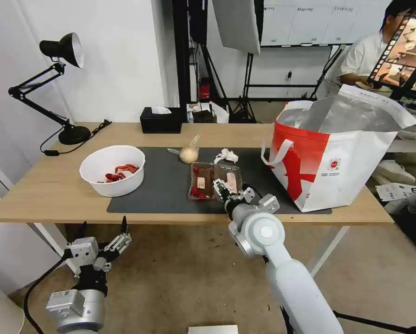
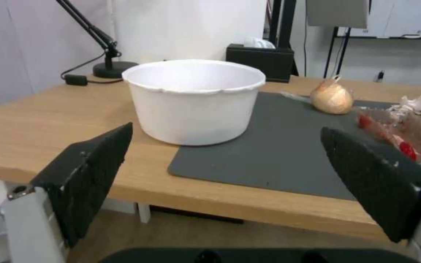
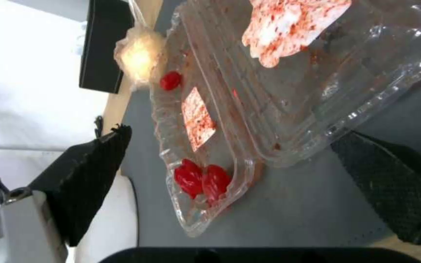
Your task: Pick up the trash from the table and place it into the takeout bag.
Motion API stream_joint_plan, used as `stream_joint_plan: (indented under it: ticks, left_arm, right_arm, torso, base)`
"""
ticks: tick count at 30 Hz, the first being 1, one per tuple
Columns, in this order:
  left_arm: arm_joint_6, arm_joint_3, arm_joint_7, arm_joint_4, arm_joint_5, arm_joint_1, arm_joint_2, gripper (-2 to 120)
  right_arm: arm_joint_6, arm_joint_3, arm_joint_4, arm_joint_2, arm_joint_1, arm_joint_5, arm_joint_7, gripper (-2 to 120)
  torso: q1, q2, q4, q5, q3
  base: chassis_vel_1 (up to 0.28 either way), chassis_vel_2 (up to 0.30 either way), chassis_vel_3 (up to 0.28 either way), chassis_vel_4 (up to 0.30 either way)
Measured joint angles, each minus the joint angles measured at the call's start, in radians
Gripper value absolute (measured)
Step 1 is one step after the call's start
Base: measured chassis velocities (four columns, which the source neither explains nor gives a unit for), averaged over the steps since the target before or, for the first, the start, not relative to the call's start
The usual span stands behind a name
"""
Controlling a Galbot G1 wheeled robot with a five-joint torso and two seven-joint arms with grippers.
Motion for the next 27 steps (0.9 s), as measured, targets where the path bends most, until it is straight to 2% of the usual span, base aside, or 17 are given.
stream_joint_plan:
  ticks: [7,9,10,13,16,17,21,23,24,25,27]
  left_arm:
    - [-0.014,-0.001,0.000,-0.001,0.000,0.006,0.001,100]
    - [-0.023,0.004,0.000,0.002,0.000,0.008,0.001,100]
    - [-0.023,0.004,0.000,0.002,0.000,0.008,0.001,100]
    - [-0.031,0.011,0.000,0.006,0.001,0.009,0.001,100]
    - [-0.032,0.012,0.000,0.007,0.001,0.009,0.001,100]
    - [-0.035,0.011,0.000,0.007,0.000,0.008,0.003,100]
    - [-0.035,0.009,0.000,0.007,-0.001,0.008,0.004,100]
    - [-0.035,0.005,0.000,0.005,-0.002,0.008,0.001,100]
    - [-0.035,0.005,0.000,0.005,-0.002,0.008,0.001,100]
    - [-0.035,0.003,0.000,0.003,-0.002,0.008,-0.003,100]
    - [-0.036,-0.001,-0.001,0.002,-0.002,0.008,-0.008,100]
  right_arm:
    - [0.024,0.003,-0.010,-0.018,-0.006,-0.114,-0.107,100]
    - [0.038,-0.003,-0.008,-0.035,-0.014,-0.196,-0.179,100]
    - [0.038,-0.003,-0.008,-0.035,-0.014,-0.196,-0.179,100]
    - [0.052,-0.018,-0.007,-0.063,-0.021,-0.334,-0.286,100]
    - [0.052,-0.029,-0.008,-0.079,-0.018,-0.371,-0.321,100]
    - [0.047,-0.059,-0.018,-0.111,0.007,-0.416,-0.382,100]
    - [0.013,-0.087,-0.023,-0.133,0.038,-0.421,-0.412,100]
    - [-0.078,-0.134,-0.037,-0.154,0.103,-0.364,-0.406,100]
    - [-0.078,-0.134,-0.037,-0.154,0.103,-0.364,-0.406,100]
    - [-0.157,-0.162,-0.056,-0.152,0.154,-0.283,-0.353,100]
    - [-0.237,-0.189,-0.103,-0.124,0.228,-0.137,-0.237,100]
  torso:
    - [0.000,0.000,0.0001,0.0002,0.000]
    - [0.000,0.000,0.0000,0.0001,0.000]
    - [0.000,0.000,0.0000,0.0001,0.000]
    - [0.000,0.000,0.0000,0.0001,0.000]
    - [0.000,0.000,-0.0001,0.0001,0.000]
    - [0.000,0.000,-0.0001,0.0001,0.000]
    - [0.000,0.000,0.0000,0.0000,0.000]
    - [0.000,0.000,-0.0001,0.0000,0.000]
    - [0.000,0.000,-0.0001,0.0000,0.000]
    - [0.000,0.000,-0.0001,0.0000,0.000]
    - [0.000,0.000,0.0003,-0.0002,0.000]
  base:
    - [0.000,0.000,0.000,0.000]
    - [0.000,0.000,0.000,0.000]
    - [0.000,0.000,0.000,0.000]
    - [0.000,0.000,0.000,0.000]
    - [0.000,0.000,0.000,0.000]
    - [0.000,0.000,0.000,0.000]
    - [0.000,0.000,0.000,0.000]
    - [0.000,0.000,0.000,0.000]
    - [0.000,0.000,0.000,0.000]
    - [0.000,0.000,0.000,0.000]
    - [0.000,0.000,0.000,0.000]
